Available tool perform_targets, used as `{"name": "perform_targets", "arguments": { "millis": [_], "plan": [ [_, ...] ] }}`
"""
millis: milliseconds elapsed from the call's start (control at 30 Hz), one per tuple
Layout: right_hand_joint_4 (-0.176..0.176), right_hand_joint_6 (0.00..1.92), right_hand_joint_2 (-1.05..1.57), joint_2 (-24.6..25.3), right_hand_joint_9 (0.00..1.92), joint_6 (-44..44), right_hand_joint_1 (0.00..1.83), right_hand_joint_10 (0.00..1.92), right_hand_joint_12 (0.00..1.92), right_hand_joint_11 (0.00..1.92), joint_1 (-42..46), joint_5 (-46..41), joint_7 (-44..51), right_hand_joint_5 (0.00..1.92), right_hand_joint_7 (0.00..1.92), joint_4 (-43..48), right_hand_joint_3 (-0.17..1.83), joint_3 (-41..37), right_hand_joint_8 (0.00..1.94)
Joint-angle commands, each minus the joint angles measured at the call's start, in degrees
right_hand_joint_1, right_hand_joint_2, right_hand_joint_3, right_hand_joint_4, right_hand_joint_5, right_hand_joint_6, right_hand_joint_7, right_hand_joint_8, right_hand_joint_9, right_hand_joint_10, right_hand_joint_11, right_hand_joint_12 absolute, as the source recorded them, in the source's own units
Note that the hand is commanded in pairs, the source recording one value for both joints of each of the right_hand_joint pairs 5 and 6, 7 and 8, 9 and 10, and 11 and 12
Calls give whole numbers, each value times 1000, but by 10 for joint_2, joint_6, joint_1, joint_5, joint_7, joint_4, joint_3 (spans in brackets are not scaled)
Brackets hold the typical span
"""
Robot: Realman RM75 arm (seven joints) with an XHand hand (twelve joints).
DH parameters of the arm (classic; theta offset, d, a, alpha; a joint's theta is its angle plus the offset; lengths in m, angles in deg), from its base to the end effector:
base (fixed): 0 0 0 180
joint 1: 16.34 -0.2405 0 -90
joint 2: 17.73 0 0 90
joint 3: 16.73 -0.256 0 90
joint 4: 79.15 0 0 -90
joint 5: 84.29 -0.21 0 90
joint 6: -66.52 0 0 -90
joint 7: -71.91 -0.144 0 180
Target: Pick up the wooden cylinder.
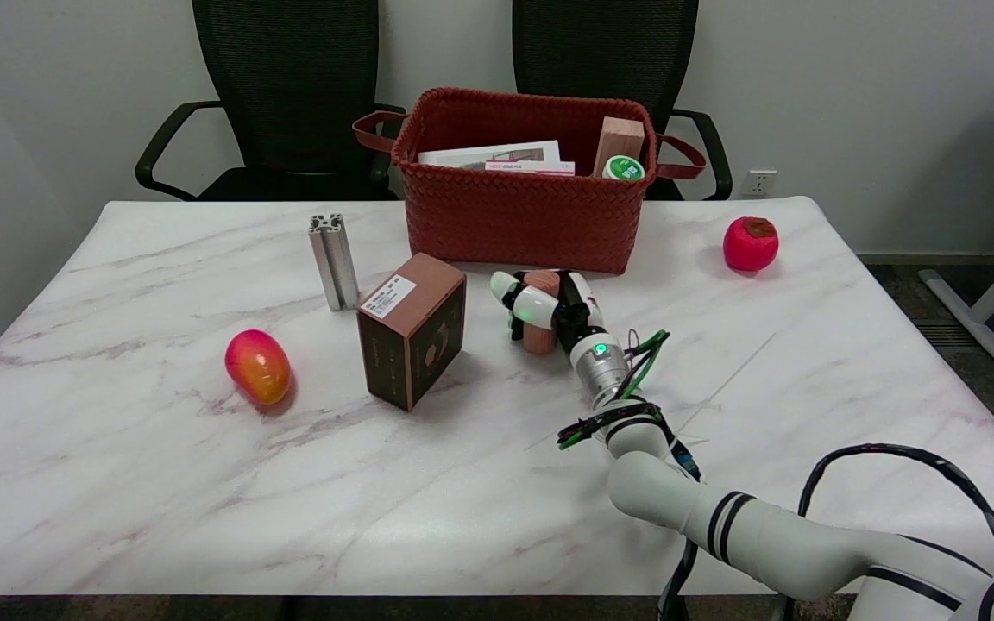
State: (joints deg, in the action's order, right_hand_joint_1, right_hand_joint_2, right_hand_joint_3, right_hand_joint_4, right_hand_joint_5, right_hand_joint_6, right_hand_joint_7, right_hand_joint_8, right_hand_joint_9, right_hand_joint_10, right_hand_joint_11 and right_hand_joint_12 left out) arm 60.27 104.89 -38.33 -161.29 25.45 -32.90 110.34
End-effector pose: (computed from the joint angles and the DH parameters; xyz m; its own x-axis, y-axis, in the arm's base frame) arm -0.3434 -0.4080 0.2594 0.0164 0.1723 0.9849 -0.9986 0.0518 0.0076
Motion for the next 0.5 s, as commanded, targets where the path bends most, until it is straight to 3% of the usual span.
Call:
{"name": "perform_targets", "arguments": {
  "millis": [33,500],
  "plan": [
    [0,1920,895,1,1826,5,895,1826,1816,1816,1,-1,-9,1920,1918,-3,702,-2,1918],
    [0,1920,957,-14,1920,72,925,1920,1918,1918,14,5,-4,1920,1920,80,617,-2,1920]
  ]
}}
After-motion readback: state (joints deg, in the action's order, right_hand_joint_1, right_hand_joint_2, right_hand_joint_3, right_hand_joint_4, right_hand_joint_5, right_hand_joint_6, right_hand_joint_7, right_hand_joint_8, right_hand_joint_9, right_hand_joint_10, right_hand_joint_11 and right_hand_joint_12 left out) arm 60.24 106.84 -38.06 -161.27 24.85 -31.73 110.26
